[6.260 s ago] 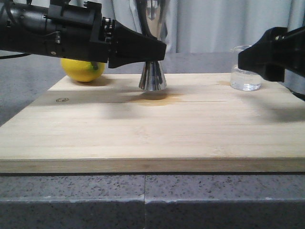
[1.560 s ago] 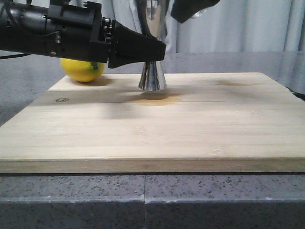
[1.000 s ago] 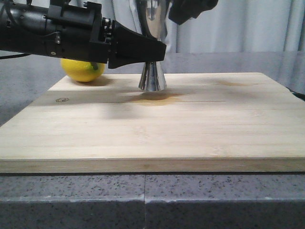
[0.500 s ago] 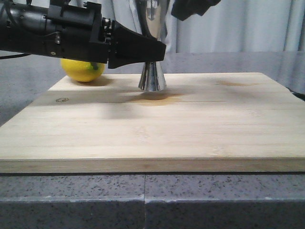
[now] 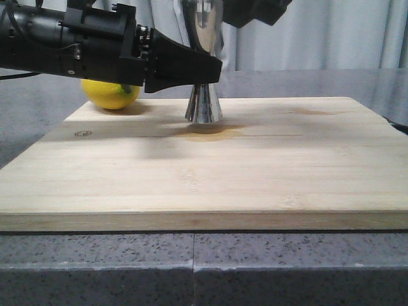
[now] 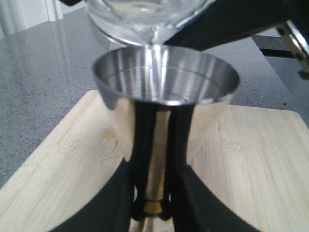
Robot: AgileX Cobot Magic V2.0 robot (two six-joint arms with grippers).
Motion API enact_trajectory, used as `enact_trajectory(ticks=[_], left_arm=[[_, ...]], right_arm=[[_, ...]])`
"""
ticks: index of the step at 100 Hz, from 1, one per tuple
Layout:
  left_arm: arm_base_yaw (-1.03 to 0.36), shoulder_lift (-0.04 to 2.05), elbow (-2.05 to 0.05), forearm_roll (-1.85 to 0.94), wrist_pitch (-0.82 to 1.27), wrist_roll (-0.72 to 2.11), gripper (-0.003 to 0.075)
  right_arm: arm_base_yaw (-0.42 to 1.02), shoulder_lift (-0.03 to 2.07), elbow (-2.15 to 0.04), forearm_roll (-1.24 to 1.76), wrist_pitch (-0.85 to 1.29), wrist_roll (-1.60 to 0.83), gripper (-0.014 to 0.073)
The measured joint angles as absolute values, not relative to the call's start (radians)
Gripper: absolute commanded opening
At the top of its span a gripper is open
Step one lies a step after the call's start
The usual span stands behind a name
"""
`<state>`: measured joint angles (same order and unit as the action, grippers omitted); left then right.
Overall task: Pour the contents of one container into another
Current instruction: 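Tilt the beaker with the right gripper, pouring liquid into the jigger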
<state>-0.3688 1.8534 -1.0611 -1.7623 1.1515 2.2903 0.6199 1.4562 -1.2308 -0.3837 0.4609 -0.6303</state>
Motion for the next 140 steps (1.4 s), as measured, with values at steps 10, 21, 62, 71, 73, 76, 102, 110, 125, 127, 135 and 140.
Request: enact_trajectory(ticks=[10,21,62,71,73,76,102,110,125,127,135,140], left_arm=[[-0.369,1.853,-1.061,-1.762,1.152,2.29,0.0059],[-0.369,1.853,-1.061,-1.764,1.152,2.29,0.0059],[-0.369,1.853,-1.061,-1.764,1.152,2.29,0.006],[-0.369,1.853,-1.061,-1.764,1.152,2.29,0.0059],[-0.369,1.853,-1.061,-1.764,1.152,2.29,0.0059],[-0.369,1.853,-1.061,-1.764,1.152,2.29,0.0059],[-0.369,1.853,-1.061,-1.764,1.152,2.29,0.0059],[-0.369,1.853,-1.061,-1.764,1.152,2.29,0.0059],[-0.369,1.853,-1.061,-1.764,1.152,2.29,0.0059],[-0.369,1.853,-1.061,-1.764,1.152,2.29,0.006],[-0.369,1.853,-1.061,-1.764,1.152,2.29,0.0059],[-0.369,1.853,-1.061,-1.764,1.152,2.29,0.006]], right_arm=[[0.622,1.456,-1.231,-0.401,0.463,-0.63,0.0279],[0.622,1.456,-1.231,-0.425,0.465,-0.63,0.0279],[0.622,1.456,-1.231,-0.493,0.465,-0.633,0.0279],[0.622,1.454,-1.231,-0.495,0.465,-0.633,0.0279],[0.622,1.454,-1.231,-0.495,0.465,-0.633,0.0279],[0.622,1.452,-1.231,-0.495,0.465,-0.633,0.0279],[0.632,1.409,-1.231,-0.499,0.465,-0.665,0.0279],[0.635,1.404,-1.231,-0.501,0.463,-0.674,0.0279],[0.643,1.402,-1.231,-0.516,0.463,-0.678,0.0279],[0.645,1.402,-1.231,-0.516,0.463,-0.678,0.0279],[0.651,1.402,-1.231,-0.537,0.463,-0.678,0.0279],[0.654,1.402,-1.231,-0.549,0.463,-0.678,0.0279]])
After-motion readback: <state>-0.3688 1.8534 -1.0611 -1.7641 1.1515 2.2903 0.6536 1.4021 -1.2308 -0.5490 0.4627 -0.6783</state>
